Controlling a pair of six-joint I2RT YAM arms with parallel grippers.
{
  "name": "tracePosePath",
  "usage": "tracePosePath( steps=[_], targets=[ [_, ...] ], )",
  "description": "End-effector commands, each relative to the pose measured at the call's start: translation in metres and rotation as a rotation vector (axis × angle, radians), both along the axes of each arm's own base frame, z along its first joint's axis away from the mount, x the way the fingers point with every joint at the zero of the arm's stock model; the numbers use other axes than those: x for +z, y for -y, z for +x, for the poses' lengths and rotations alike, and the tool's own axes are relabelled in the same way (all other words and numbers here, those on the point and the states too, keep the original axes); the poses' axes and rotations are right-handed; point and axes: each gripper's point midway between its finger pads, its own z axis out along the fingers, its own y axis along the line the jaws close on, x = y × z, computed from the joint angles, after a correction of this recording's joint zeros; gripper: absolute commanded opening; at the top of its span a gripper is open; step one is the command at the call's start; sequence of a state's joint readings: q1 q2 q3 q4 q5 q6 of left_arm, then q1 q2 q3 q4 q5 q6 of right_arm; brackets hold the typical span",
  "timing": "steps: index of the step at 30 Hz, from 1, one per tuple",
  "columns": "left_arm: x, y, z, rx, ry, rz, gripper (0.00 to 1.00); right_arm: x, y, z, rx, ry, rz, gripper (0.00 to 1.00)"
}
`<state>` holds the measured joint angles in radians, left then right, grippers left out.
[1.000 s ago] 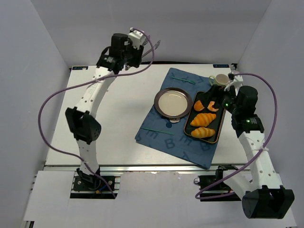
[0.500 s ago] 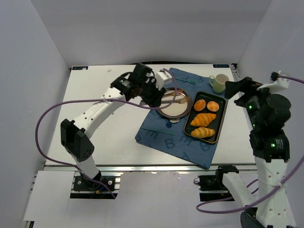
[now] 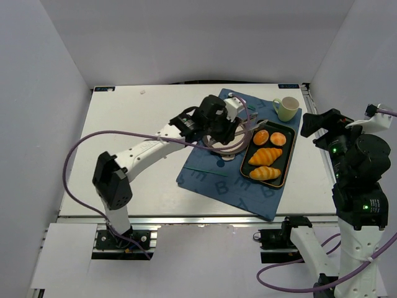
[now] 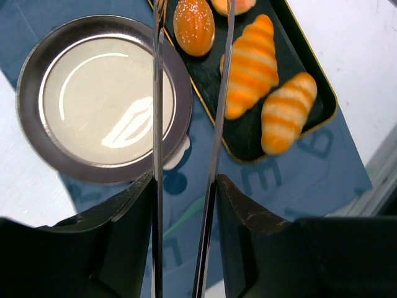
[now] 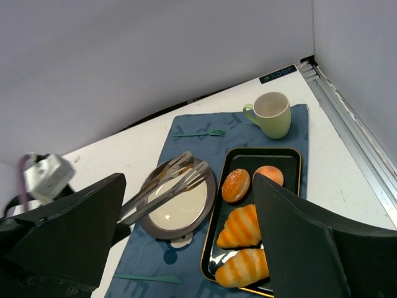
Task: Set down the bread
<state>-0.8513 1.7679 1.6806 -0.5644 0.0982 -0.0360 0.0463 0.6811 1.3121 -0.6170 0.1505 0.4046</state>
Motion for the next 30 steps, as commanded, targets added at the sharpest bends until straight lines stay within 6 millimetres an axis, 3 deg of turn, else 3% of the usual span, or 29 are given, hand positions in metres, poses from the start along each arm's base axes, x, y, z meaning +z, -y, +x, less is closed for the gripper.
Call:
tracePosePath(
  steps=[1, 2, 6, 12, 25, 30],
  targets=[
    [0.008, 0.026, 0.013, 0.078, 0.030, -0.067, 0.52, 0.016, 0.003, -0.008, -0.016, 0.046, 0.005, 0.89],
    [-0.002, 0.029, 0.018, 0.108, 0.028, -0.052, 0.52, 0.015, 0.003, -0.007, -0.014, 0.043, 0.007, 0.89],
    [-0.011, 0.048, 0.029, 0.131, 0.046, -0.032, 0.52, 0.015, 0.000, -0.006, -0.006, 0.035, 0.032, 0.89],
    [-0.027, 0.070, 0.028, 0.163, 0.055, -0.017, 0.52, 0.013, -0.001, -0.007, -0.004, 0.037, 0.042, 0.89],
    [-0.075, 0.076, 0.028, 0.190, 0.031, 0.048, 0.51, 0.010, -0.001, -0.009, -0.001, 0.033, 0.034, 0.89],
    [-0.084, 0.078, 0.028, 0.185, 0.020, 0.060, 0.54, 0.007, -0.001, -0.009, 0.000, 0.029, 0.029, 0.89]
  ],
)
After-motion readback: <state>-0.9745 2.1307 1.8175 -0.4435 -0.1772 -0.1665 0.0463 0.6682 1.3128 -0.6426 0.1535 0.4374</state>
